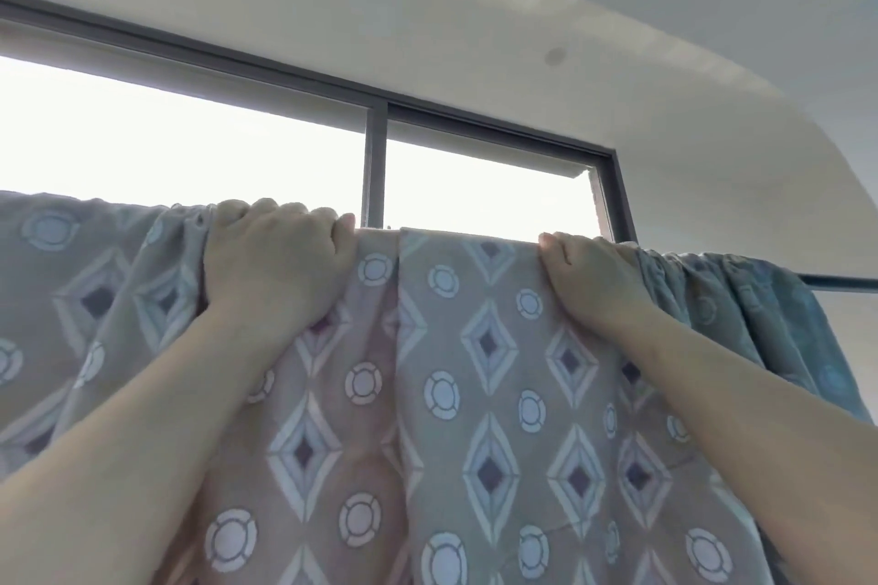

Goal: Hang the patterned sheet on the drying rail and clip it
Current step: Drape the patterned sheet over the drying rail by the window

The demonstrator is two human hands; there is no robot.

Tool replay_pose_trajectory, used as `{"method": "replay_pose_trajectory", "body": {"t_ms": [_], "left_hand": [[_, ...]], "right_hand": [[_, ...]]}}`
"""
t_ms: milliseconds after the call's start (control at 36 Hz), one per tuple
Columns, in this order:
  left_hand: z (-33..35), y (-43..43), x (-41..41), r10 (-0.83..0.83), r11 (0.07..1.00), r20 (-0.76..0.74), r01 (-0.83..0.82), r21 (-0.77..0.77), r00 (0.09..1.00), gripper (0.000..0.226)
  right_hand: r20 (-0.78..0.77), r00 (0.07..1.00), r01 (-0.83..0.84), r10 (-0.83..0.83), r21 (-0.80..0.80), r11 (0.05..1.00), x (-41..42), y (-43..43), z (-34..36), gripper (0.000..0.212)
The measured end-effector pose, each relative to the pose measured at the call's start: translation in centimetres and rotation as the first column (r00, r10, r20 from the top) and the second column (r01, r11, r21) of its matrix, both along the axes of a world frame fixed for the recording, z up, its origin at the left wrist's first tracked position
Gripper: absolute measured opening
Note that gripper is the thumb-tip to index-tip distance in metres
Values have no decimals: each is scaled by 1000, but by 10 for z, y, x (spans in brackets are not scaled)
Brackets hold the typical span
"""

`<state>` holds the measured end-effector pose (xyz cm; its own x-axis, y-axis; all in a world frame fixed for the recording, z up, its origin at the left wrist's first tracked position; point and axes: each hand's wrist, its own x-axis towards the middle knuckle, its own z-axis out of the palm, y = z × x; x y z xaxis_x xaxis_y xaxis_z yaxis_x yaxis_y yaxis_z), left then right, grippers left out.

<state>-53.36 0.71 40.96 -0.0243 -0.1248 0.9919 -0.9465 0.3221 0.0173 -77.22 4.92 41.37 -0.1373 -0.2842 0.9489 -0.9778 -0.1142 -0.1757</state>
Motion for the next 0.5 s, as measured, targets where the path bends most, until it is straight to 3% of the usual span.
{"method": "replay_pose_trajectory", "body": {"t_ms": [56, 167, 361, 500], "left_hand": [[7, 6, -7, 8, 1000, -11, -8, 28, 1000, 43], [10, 15, -43, -152, 988, 126, 151, 17, 980, 38], [3, -3, -17, -35, 998, 94, 39, -47, 995, 62], [6, 2, -14, -11, 999, 49, 8, 42, 999, 51]], "right_hand": [[-36, 999, 37, -37, -16, 999, 13, 1, 4, 36], [-252, 967, -40, 41, 8, 999, 52, -7, 2, 42], [-155, 988, 22, -25, -19, 1000, 20, -6, -4, 35], [-92, 994, 66, -65, 10, 998, 11, -3, -1, 40]]}}
